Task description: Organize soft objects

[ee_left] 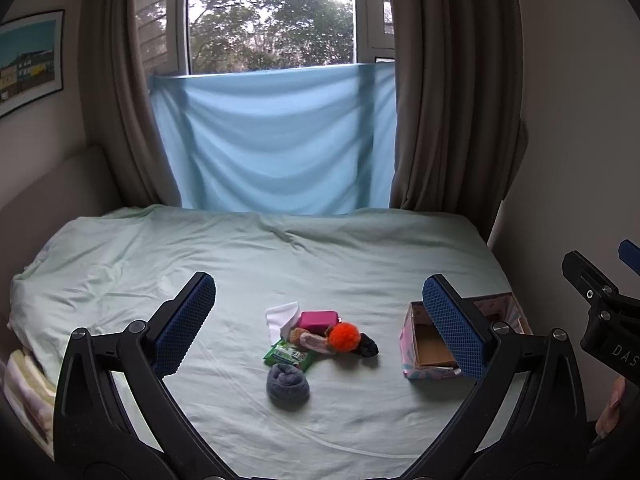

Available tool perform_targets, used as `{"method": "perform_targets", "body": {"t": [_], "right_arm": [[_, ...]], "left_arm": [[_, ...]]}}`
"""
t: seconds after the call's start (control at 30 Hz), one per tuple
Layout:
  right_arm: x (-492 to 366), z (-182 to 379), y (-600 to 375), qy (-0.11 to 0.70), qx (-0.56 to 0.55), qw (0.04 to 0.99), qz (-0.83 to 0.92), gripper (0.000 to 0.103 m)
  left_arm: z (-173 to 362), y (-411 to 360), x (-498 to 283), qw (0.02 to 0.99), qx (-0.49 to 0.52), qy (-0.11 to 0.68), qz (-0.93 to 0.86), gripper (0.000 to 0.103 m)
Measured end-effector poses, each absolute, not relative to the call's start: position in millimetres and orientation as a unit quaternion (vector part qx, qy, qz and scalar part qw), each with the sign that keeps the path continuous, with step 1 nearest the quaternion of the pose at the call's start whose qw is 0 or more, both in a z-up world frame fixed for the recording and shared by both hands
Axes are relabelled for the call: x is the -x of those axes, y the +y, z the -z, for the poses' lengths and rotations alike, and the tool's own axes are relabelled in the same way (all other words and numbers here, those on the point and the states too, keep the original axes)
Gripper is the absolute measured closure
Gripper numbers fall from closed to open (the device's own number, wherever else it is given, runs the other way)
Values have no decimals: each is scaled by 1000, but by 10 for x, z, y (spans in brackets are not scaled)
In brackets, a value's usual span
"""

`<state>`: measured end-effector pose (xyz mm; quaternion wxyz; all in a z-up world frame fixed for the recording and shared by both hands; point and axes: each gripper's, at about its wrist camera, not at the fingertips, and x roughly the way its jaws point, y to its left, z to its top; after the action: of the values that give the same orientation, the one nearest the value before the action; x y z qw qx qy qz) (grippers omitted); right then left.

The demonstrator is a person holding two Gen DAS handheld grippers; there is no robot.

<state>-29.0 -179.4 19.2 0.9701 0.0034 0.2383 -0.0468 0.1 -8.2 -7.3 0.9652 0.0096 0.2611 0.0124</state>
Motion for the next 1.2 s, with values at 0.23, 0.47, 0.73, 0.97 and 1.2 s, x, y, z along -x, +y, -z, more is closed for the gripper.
{"method": "perform_targets", "body": {"t": [0.23,0.47,0.73,0.97,1.2], "right_arm": [[305,-188,-1788,238,-7,970,45,0],[319,-193,-1782,238,-10,970,44,0],[324,-192,-1760,241,-15,970,41,0],[296,-204,-1733,245,-8,969,40,0],[33,-102,-1699,274,-1,962,6,0]], "left_arm": [[58,-82,-8,965,-8,261,-15,0],[67,-81,0,965,-11,262,-18,0],[75,-25,-6,964,-7,266,-20,0],[138,119,-28,961,21,276,-12,0],[433,334,-84,944,45,321,-57,0]]}}
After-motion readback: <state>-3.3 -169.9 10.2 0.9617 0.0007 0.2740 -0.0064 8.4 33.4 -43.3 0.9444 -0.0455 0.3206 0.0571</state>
